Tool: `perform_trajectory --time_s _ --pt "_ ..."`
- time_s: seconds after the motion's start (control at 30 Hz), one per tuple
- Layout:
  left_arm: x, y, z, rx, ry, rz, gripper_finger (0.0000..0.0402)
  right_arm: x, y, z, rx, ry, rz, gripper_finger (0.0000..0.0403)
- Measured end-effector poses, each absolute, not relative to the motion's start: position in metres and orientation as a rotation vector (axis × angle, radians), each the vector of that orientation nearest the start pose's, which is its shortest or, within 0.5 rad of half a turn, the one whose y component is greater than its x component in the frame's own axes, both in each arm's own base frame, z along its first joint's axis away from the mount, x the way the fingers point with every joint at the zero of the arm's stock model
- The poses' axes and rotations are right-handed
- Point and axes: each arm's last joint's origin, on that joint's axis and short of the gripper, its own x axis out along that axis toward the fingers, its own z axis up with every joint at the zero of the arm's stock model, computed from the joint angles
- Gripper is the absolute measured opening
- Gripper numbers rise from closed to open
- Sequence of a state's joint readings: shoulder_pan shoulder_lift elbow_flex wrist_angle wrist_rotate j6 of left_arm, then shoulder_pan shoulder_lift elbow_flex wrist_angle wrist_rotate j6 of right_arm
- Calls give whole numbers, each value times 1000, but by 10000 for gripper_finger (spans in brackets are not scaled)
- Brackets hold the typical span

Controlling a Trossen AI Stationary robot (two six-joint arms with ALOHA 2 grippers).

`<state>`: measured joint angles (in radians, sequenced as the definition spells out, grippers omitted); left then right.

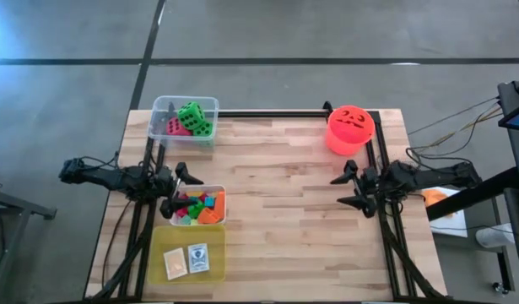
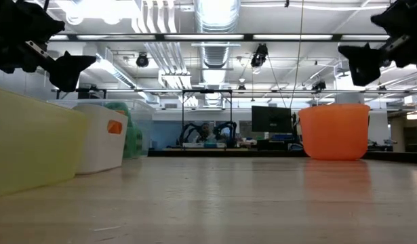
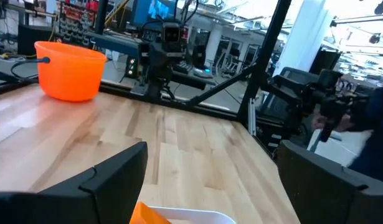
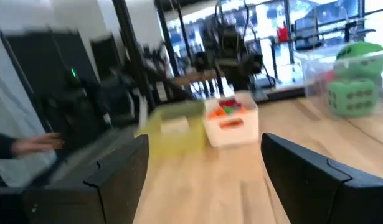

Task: Pick & Place Toys
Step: Return to Home Position

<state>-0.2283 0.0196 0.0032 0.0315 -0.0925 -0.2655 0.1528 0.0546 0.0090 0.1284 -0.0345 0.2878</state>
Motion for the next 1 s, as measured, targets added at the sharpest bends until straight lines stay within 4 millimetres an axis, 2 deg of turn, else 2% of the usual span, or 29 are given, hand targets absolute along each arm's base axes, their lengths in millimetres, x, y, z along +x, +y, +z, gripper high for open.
perform_trajectory --time_s 0.27,1.0 --pt "97 -20 166 -267 6 -136 342 101 16 160 211 90 171 302" --pt "97 -20 165 -269 9 -135 341 102 17 159 210 105 169 302"
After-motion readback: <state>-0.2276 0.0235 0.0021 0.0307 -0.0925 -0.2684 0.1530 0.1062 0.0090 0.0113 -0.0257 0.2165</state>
